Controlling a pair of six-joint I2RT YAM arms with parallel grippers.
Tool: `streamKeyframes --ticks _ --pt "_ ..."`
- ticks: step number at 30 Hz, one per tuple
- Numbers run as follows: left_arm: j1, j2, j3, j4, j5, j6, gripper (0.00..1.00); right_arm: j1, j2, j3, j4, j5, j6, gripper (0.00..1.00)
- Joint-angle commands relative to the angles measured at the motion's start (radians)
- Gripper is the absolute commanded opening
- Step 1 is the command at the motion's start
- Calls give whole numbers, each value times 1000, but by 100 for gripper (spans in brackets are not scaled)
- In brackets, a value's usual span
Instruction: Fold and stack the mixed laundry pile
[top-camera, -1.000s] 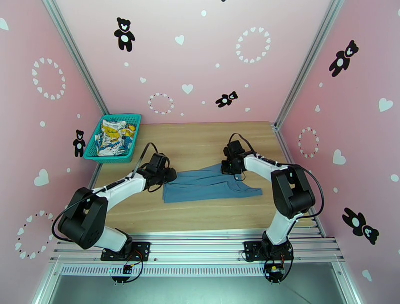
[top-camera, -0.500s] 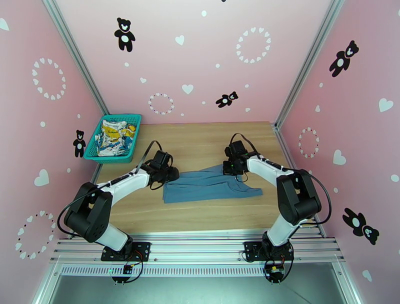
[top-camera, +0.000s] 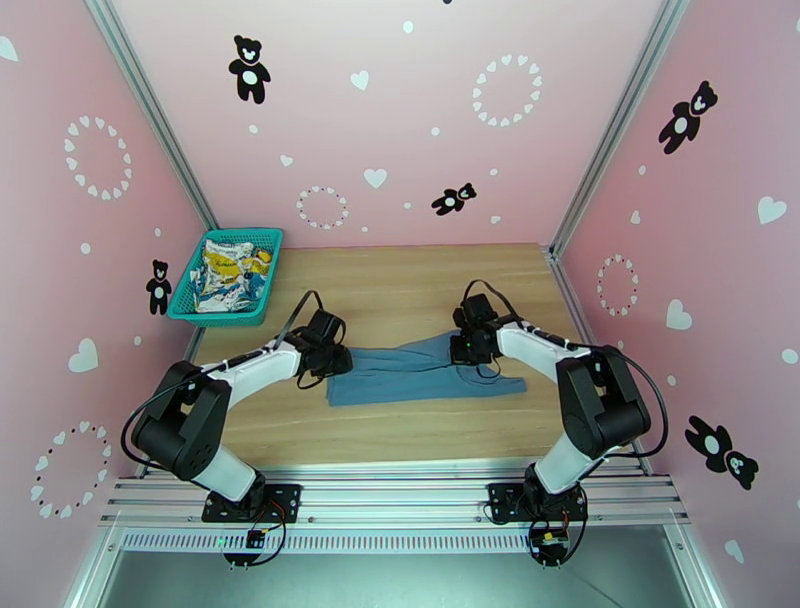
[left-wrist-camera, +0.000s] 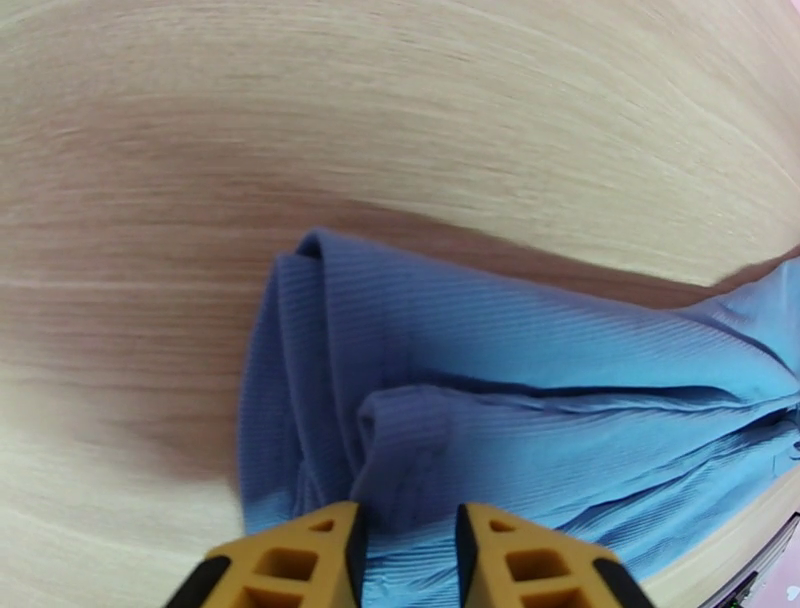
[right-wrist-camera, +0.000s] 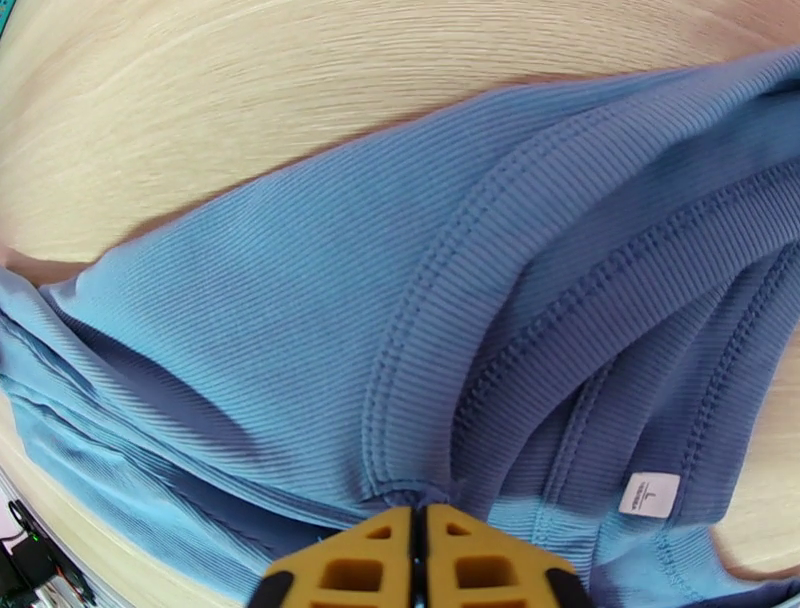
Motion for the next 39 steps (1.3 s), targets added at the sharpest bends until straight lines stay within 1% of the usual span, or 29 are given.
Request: streamKeyframes --ticks 1,3,4,5,7,9,10,13,16,18,20,23,28,35,39 --pt "-7 -53 7 -68 -74 21 29 4 26 -10 17 16 -5 27" --pt "-8 -85 26 -113 -108 36 30 4 13 -7 2 23 -3 33" --pt "-7 -103 37 -132 -119 44 32 5 -6 -3 -10 27 -1 36" --pt "-8 -123 47 -151 -130 50 37 4 -33 -1 -22 35 1 38" --pt "-8 -152 71 -179 -140 69 38 -1 -87 21 -63 59 3 42" --pt "-10 -170 92 -169 -117 103 38 -20 -121 48 -108 87 0 44" --pt "-11 -171 101 -147 -82 122 38 -40 -122 67 -128 97 -3 44" --pt "-36 -130 144 -91 -11 159 36 -132 -65 129 -174 98 2 44" --pt "-86 -42 201 -76 5 181 35 -242 24 195 -176 12 54 44" --pt "-111 12 220 -46 22 178 34 -290 79 238 -162 -41 103 45" --pt "-124 53 227 -8 42 164 33 -314 116 273 -143 -66 154 46" --pt "-134 100 224 42 72 143 32 -329 177 334 -125 -102 197 49" --pt "-140 160 217 61 78 134 32 -334 236 386 -133 -81 238 49" --pt "-141 167 192 69 73 130 31 -338 272 410 -128 -39 272 49" --pt "-141 165 193 72 73 127 31 -341 304 428 -111 -37 289 46"
